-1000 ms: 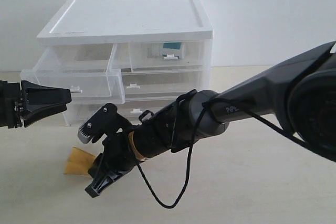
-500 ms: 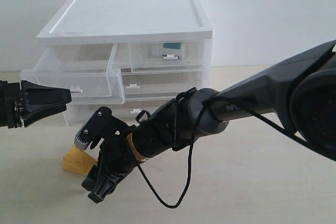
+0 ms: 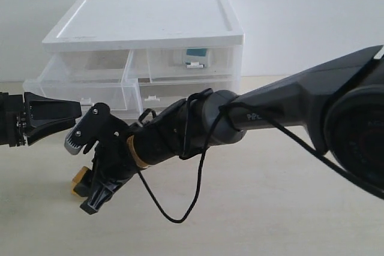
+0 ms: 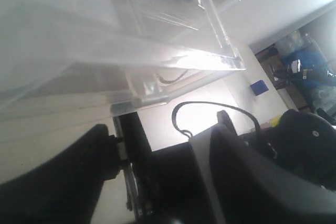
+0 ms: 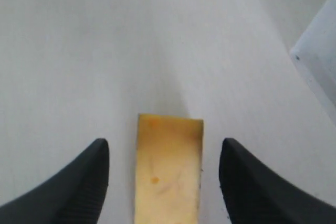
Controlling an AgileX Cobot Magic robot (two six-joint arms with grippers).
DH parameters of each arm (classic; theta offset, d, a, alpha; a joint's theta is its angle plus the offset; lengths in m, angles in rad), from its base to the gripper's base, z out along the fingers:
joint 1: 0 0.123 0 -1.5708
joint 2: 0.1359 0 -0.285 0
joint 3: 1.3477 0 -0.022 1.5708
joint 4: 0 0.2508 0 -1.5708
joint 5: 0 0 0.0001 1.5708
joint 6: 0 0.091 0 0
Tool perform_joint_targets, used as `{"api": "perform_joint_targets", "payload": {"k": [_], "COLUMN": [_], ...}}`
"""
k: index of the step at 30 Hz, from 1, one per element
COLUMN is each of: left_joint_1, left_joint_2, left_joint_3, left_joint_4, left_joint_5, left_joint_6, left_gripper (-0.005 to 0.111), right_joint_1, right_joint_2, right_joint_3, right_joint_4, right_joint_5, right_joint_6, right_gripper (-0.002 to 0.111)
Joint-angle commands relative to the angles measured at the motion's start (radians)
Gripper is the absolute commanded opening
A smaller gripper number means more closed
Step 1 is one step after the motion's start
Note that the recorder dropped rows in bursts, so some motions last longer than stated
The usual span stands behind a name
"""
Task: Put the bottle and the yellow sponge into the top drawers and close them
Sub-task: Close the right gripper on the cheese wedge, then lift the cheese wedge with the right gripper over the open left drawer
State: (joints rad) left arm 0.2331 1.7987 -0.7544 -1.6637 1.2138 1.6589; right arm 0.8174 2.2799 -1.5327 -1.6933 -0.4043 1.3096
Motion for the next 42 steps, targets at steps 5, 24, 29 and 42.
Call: {"api": "perform_joint_targets", "payload": {"k": [5, 24, 29, 42], "left_joint_1": [0.004, 0.004, 0.004, 0.004], "left_joint_2": [-0.009, -0.009, -0.009, -0.009], "left_joint_3": [0.004, 0.004, 0.004, 0.004], "left_joint_4": [0.001, 0.001, 0.001, 0.000], "left_joint_5": [0.007, 0.007, 0.007, 0.007], "left_joint_6": [-0.007, -0.007, -0.007, -0.004], "left_gripper": [0.054, 0.054, 0.054, 0.051], "right_joint_1": [0.033, 0.033, 0.033, 0.043], "right_joint_2": [0.057, 0.037, -0.013, -0.164], "right_joint_3": [-0.054, -0.061, -0.020, 0.178], "right_joint_4": [0.003, -0.051, -0.051, -0.051], "right_joint_5": [0.028, 0.002, -0.026, 0.002], "right_joint_6": [-0.004, 0.151, 0.221, 0.206], "right_gripper": [0.054, 0.000, 0.000, 0.000]}}
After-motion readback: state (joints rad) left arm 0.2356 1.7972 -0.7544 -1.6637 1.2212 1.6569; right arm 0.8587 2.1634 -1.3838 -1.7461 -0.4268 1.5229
